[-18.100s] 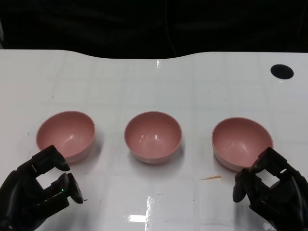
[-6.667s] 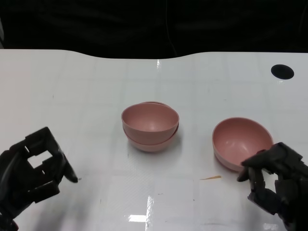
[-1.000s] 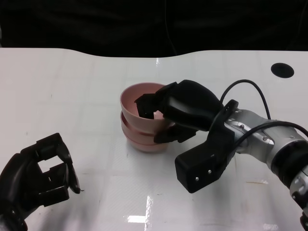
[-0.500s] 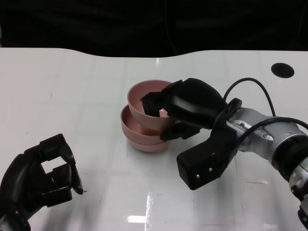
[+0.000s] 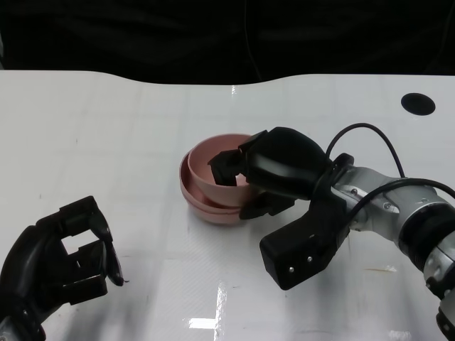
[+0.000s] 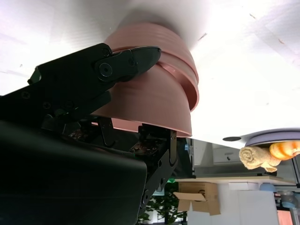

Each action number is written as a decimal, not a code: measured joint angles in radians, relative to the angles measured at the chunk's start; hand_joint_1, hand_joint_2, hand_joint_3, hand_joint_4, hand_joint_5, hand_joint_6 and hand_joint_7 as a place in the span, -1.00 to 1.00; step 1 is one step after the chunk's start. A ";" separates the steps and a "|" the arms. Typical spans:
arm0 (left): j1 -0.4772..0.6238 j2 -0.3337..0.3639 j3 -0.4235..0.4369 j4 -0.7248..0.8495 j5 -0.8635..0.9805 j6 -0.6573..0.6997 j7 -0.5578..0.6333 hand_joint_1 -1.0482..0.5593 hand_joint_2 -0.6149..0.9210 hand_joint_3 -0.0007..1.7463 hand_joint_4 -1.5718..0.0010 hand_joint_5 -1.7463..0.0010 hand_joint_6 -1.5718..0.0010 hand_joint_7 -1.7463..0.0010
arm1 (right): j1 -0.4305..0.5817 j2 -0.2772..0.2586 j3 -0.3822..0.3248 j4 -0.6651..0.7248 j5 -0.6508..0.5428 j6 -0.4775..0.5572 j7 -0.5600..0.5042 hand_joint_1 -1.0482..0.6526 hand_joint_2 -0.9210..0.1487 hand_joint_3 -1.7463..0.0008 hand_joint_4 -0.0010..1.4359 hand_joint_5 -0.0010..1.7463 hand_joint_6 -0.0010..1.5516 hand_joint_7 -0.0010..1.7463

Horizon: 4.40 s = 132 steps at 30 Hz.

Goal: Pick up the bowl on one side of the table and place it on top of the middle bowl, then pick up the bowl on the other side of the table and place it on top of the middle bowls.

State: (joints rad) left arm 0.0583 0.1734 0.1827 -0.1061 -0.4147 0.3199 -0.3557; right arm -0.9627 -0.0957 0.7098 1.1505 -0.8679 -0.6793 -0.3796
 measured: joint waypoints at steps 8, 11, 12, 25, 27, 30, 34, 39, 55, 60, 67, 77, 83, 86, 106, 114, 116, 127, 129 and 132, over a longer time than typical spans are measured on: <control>0.000 0.000 0.000 0.000 0.001 0.000 0.000 0.54 0.71 0.74 -0.18 -1.00 0.00 -1.00 | -0.001 0.017 0.004 0.010 -0.003 0.003 -0.005 -0.10 -1.00 0.70 0.10 1.00 -0.24 0.80; 0.000 0.000 0.000 0.000 0.001 0.004 0.000 0.55 0.72 0.73 -0.18 -1.00 -0.01 -1.00 | -0.004 0.024 0.005 0.013 -0.004 0.009 -0.005 -0.10 -1.00 0.69 0.12 1.00 -0.26 0.87; 0.000 0.000 0.000 0.000 0.001 0.004 0.000 0.56 0.72 0.73 -0.18 -1.00 -0.01 -1.00 | -0.007 0.025 0.005 0.016 -0.006 0.012 -0.005 -0.10 -1.00 0.69 0.13 1.00 -0.27 0.93; -0.001 -0.010 0.003 0.000 -0.009 0.017 0.000 0.59 0.68 0.73 -0.01 -1.00 0.01 -1.00 | -0.055 0.050 0.005 0.042 -0.008 0.051 0.003 -0.11 -0.98 0.82 0.15 0.72 -0.07 0.39; -0.001 -0.010 0.003 0.000 -0.008 0.017 0.000 0.59 0.68 0.73 0.00 -1.00 0.02 -1.00 | -0.055 0.057 0.005 0.049 -0.007 0.059 0.006 -0.22 -0.99 0.80 0.22 0.35 0.07 -0.05; -0.001 -0.010 0.003 0.000 -0.006 0.017 0.001 0.58 0.68 0.72 0.00 -1.00 0.03 -1.00 | -0.055 0.060 0.003 0.058 0.000 0.070 0.047 -0.38 -1.00 0.71 0.14 -0.30 0.03 -0.73; -0.001 -0.010 0.003 0.000 -0.006 0.018 0.001 0.58 0.70 0.70 -0.03 -1.00 0.03 -1.00 | -0.054 0.060 -0.001 0.059 0.021 0.117 0.184 -0.72 -1.00 0.49 -0.75 -0.90 -0.60 -0.99; -0.001 -0.010 0.003 -0.004 -0.006 0.035 0.012 0.59 0.70 0.69 -0.04 -1.00 0.03 -1.00 | -0.051 0.060 0.003 0.054 0.025 0.159 0.253 -0.98 -1.00 0.14 -0.99 -1.00 -0.98 -1.00; -0.003 -0.010 0.004 -0.004 -0.010 0.049 0.023 0.58 0.72 0.67 0.04 -1.00 0.01 -1.00 | -0.035 0.058 0.055 0.039 -0.027 0.195 0.216 -0.95 -1.00 0.01 -1.00 -1.00 -1.00 -1.00; -0.004 -0.010 0.004 0.000 -0.008 0.048 0.022 0.57 0.72 0.66 0.05 -1.00 0.01 -1.00 | -0.034 0.057 0.076 0.039 -0.051 0.215 0.192 -0.94 -1.00 0.00 -1.00 -1.00 -1.00 -1.00; -0.003 -0.010 0.004 0.006 -0.009 0.037 0.021 0.57 0.71 0.69 -0.01 -1.00 0.01 -1.00 | -0.015 0.057 0.097 0.048 -0.076 0.241 0.143 -0.94 -1.00 -0.06 -1.00 -1.00 -1.00 -1.00; -0.005 -0.010 0.004 0.007 -0.007 0.030 0.020 0.59 0.72 0.70 0.04 -1.00 0.02 -1.00 | -0.016 0.021 0.084 0.013 -0.077 0.207 0.124 -0.94 -1.00 -0.02 -1.00 -1.00 -1.00 -1.00; -0.005 -0.010 0.004 0.006 -0.009 0.030 0.020 0.59 0.73 0.68 0.06 -1.00 0.02 -1.00 | 0.000 -0.068 -0.003 -0.115 0.002 0.095 0.097 -0.74 -1.00 0.42 -0.93 -0.97 -0.81 -0.94; -0.005 -0.010 0.004 0.006 -0.009 0.030 0.020 0.58 0.73 0.68 0.02 -1.00 0.01 -1.00 | 0.048 -0.114 -0.057 -0.191 0.051 0.030 0.045 -0.56 -1.00 0.63 -0.77 -0.91 -0.63 -0.91; -0.010 -0.010 0.021 0.016 -0.018 0.016 0.010 0.60 0.74 0.69 -0.13 -1.00 0.04 -1.00 | 0.664 -0.183 -0.438 -0.508 0.429 -0.213 -0.097 0.11 -0.99 0.69 0.43 0.20 0.64 -0.87; -0.011 -0.010 0.022 0.026 -0.019 0.013 0.009 0.62 0.75 0.69 -0.14 -1.00 0.04 -1.00 | 0.972 -0.093 -0.501 -0.838 0.925 0.061 0.272 0.13 -0.72 0.08 0.12 0.76 0.13 0.26; -0.010 -0.010 0.022 0.028 -0.021 0.012 0.006 0.61 0.74 0.68 -0.13 -1.00 0.03 -1.00 | 1.005 -0.076 -0.524 -0.887 1.016 0.119 0.341 0.15 -0.62 -0.03 0.13 0.86 0.06 0.48; -0.005 -0.010 0.020 0.025 -0.022 0.010 -0.009 0.59 0.73 0.67 -0.11 -1.00 0.03 -1.00 | 1.038 0.022 -0.639 -0.911 1.151 0.213 0.527 0.17 -0.54 -0.13 0.17 0.92 0.01 0.66; -0.001 -0.013 0.021 0.025 -0.022 -0.002 -0.009 0.54 0.72 0.69 -0.14 -1.00 0.04 -1.00 | 1.045 0.041 -0.659 -0.923 1.232 0.266 0.593 0.19 -0.50 -0.13 0.20 0.97 0.01 0.70; 0.005 -0.022 0.022 0.025 -0.022 -0.027 -0.009 0.52 0.72 0.69 -0.16 -1.00 0.04 -1.00 | 1.062 0.072 -0.684 -0.930 1.336 0.345 0.675 0.19 -0.48 -0.14 0.21 0.99 0.00 0.72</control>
State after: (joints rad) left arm 0.0637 0.1517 0.2043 -0.0813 -0.4366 0.2928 -0.3643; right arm 0.0988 -0.0233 0.0261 0.2208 0.4678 -0.3339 0.2954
